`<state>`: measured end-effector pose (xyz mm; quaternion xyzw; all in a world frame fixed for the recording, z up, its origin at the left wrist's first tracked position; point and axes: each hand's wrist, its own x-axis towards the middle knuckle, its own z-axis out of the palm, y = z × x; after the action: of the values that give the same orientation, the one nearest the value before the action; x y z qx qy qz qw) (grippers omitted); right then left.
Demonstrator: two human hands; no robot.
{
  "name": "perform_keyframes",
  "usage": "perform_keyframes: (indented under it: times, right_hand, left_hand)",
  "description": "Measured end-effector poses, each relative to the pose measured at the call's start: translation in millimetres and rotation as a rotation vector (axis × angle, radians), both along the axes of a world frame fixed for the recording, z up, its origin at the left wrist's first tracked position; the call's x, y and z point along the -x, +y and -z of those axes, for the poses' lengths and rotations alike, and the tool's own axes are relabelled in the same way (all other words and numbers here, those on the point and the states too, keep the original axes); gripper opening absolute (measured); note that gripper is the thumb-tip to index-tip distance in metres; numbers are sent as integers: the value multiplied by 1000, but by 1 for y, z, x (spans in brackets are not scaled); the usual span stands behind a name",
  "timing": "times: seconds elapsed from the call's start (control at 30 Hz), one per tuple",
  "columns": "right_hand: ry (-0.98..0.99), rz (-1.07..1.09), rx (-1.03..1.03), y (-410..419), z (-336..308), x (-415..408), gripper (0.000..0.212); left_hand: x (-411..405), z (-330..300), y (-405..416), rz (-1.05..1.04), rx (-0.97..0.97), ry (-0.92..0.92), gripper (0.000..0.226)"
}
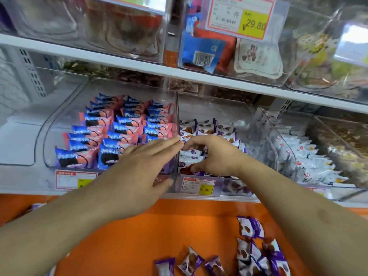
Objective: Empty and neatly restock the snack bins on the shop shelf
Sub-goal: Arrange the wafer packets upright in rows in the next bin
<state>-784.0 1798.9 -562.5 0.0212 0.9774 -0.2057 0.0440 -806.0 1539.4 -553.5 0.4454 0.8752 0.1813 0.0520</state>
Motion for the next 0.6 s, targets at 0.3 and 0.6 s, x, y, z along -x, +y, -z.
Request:
perform_keyframes:
  times: [0.3,0.6]
  right_hand:
    - [46,-71,-202,-4,6,13,64]
    - [43,-69,-148,6,8,10,71]
  left_hand:
    - [-2,0,2,-3,-22,-20,82]
    - [0,2,1,-2,-21,-32,81]
